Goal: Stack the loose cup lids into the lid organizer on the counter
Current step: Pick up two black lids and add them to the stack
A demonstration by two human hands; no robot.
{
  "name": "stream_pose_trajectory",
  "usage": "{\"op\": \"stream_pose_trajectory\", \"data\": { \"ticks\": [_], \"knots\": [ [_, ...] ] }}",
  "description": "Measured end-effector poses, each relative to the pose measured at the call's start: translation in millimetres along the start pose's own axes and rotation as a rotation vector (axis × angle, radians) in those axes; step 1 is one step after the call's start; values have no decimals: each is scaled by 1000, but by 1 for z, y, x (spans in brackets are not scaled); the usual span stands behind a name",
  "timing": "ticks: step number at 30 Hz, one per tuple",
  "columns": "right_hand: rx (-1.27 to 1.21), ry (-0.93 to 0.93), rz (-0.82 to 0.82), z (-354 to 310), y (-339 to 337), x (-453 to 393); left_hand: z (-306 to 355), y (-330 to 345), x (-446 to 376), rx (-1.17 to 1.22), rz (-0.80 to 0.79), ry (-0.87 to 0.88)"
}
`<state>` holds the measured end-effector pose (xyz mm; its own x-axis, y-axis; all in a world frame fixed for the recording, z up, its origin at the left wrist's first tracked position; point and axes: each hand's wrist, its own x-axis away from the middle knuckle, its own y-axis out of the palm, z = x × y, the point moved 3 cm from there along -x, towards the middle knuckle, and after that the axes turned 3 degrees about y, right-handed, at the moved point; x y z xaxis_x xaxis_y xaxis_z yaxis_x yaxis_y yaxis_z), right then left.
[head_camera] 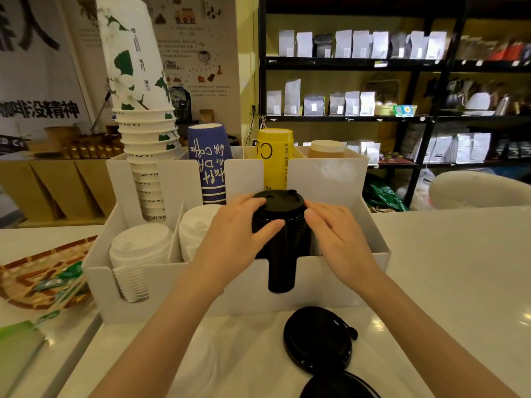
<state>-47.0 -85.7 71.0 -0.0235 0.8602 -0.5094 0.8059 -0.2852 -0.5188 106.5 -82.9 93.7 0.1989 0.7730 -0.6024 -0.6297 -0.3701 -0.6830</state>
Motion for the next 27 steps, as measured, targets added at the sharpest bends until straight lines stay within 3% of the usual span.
{"op": "stream_pose_trajectory", "data": {
  "ticks": [4,10,19,27],
  "knots": [
    [-33,20,-92,-5,-3,3,-2,0,-1,42,11,13],
    [69,-4,-20,-2,-23,43,-2,4,0,38,4,-16],
    [171,23,-146,11,-41,119,47,9,41,105,28,279],
    [231,80,-328,22,-49,186,49,37,82,247,-304,230]
  ]
}}
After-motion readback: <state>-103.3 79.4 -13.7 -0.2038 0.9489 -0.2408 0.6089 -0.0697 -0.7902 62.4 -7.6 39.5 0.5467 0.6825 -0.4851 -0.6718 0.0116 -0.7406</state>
